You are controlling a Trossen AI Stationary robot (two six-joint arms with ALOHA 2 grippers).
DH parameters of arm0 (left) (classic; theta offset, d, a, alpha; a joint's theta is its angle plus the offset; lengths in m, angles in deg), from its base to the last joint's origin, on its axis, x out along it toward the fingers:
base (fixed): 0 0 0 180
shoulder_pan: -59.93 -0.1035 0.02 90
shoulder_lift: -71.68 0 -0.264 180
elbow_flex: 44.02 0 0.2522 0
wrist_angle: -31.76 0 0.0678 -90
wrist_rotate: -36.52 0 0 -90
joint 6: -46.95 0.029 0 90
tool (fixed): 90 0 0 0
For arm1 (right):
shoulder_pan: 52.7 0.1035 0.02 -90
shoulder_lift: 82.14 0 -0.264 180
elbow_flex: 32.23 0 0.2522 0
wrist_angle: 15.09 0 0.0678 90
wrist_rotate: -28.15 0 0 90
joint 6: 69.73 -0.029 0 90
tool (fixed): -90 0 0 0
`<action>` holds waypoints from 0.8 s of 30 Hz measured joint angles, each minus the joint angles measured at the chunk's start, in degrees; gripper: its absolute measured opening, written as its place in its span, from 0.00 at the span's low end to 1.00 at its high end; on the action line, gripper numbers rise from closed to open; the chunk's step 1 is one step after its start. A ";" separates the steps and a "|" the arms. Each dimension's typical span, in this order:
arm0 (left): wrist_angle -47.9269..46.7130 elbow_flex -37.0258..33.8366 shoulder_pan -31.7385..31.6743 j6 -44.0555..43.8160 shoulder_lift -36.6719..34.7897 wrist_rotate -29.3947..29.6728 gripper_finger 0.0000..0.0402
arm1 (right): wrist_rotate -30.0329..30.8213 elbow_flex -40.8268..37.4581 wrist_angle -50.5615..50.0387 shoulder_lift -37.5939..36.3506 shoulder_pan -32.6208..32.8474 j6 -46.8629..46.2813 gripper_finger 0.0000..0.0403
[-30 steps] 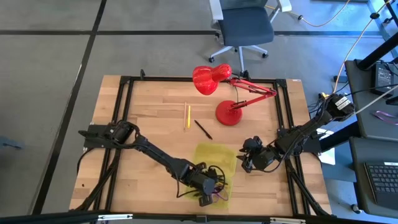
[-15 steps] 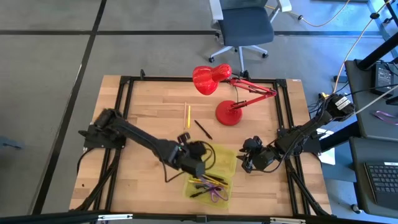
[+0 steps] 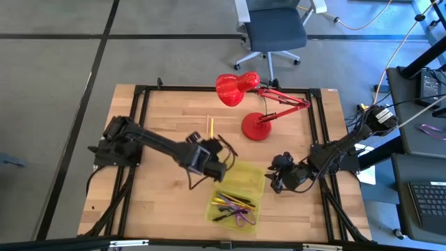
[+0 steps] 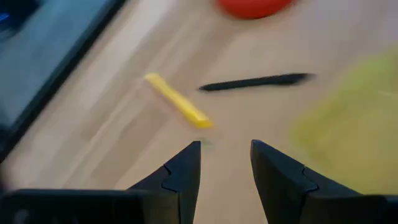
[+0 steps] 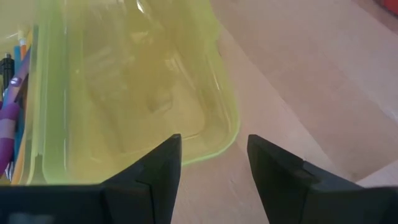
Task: Pick & place school supplies into a supply box
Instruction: Put the pink pencil into the yellow supply box
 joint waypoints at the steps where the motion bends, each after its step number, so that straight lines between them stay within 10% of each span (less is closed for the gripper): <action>1: -0.58 -1.07 -0.94 -1.53 -0.01 0.64 0.33 | -1.02 0.00 0.00 0.00 -0.39 0.00 0.47; 24: 30.16 -27.33 -8.93 -8.04 -0.36 0.39 0.28 | -5.49 -0.02 -0.52 0.00 -2.13 1.75 0.47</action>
